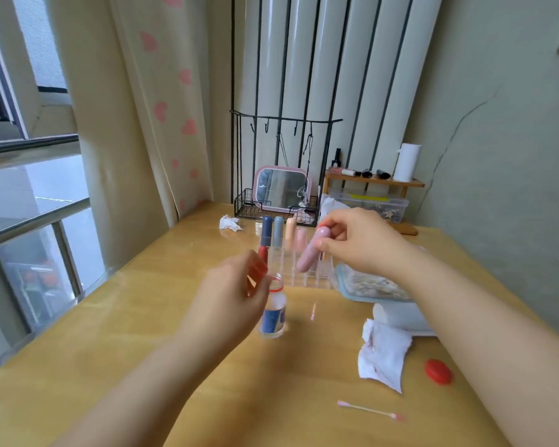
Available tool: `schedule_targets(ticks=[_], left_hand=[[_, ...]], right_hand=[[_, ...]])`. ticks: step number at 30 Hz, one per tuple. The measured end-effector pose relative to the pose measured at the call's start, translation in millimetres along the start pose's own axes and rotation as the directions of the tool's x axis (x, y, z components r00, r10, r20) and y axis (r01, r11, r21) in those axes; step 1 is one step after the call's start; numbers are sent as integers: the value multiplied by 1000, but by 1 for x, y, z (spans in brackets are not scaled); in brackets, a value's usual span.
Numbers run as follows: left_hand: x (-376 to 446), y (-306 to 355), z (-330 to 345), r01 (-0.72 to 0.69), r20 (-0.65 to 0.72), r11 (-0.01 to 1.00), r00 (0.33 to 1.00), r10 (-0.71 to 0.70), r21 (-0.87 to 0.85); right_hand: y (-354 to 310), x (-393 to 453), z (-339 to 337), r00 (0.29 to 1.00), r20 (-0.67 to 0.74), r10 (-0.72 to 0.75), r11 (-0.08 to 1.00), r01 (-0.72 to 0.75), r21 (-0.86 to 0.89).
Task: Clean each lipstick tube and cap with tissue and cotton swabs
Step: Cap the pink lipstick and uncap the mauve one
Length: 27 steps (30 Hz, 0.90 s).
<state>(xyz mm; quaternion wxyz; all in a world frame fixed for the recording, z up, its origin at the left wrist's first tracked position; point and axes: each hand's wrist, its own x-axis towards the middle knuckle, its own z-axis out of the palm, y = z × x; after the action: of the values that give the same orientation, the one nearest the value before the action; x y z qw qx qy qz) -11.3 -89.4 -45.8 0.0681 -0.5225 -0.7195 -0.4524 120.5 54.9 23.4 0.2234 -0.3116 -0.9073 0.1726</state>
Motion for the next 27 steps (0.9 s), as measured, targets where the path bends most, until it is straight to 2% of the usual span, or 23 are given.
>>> schedule_targets(ticks=[5, 9, 11, 13, 17, 21, 27], left_hand=[[-36, 39, 30, -147, 49, 987, 987, 151, -68], [-46, 47, 59, -82, 185, 996, 979, 85, -28], [-49, 47, 67, -96, 235, 995, 967, 103, -41], [-53, 44, 71, -124, 253, 989, 957, 140, -77], [-62, 32, 73, -183, 279, 974, 936, 215, -136], [-63, 28, 67, -232, 293, 955, 914, 280, -187], [-64, 34, 63, -251, 264, 948, 918, 297, -194]], right_hand=[[24, -72, 1, 994, 46, 100, 942, -110, 318], [43, -109, 14, 977, 45, 211, 795, -198, 573], [51, -121, 20, 965, 56, 256, 720, -230, 655], [56, -128, 24, 958, 67, 279, 683, -247, 687], [59, -135, 29, 959, 117, 258, 735, -273, 621], [55, -140, 31, 951, 176, 255, 738, -309, 600], [53, -139, 22, 970, 137, 202, 733, -242, 636]])
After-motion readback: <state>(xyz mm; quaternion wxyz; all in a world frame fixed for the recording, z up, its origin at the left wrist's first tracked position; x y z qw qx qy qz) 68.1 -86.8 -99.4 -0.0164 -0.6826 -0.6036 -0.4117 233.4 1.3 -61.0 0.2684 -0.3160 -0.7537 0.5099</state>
